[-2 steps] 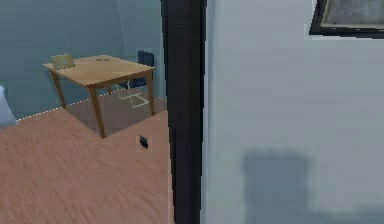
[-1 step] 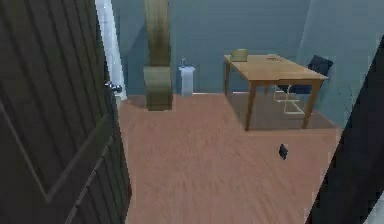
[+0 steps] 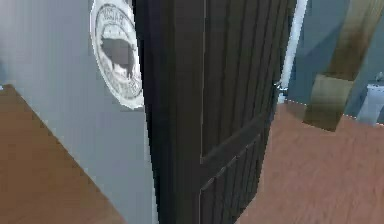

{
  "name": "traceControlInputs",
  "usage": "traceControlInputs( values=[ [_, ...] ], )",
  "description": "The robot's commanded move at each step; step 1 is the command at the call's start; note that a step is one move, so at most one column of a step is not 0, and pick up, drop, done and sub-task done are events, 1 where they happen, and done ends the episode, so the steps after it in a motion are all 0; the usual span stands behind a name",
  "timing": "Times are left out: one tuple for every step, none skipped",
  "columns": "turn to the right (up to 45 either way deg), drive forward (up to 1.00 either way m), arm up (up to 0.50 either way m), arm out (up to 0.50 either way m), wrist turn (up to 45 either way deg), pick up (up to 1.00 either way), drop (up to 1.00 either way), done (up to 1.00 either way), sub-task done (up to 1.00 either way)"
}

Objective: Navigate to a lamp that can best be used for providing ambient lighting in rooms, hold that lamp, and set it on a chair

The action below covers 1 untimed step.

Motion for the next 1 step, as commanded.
traceControlInputs(
  values=[
    [-45.0,0.0,0.0,0.0,0.0,0.0,0.0,0.0,0.0]
  ],
)
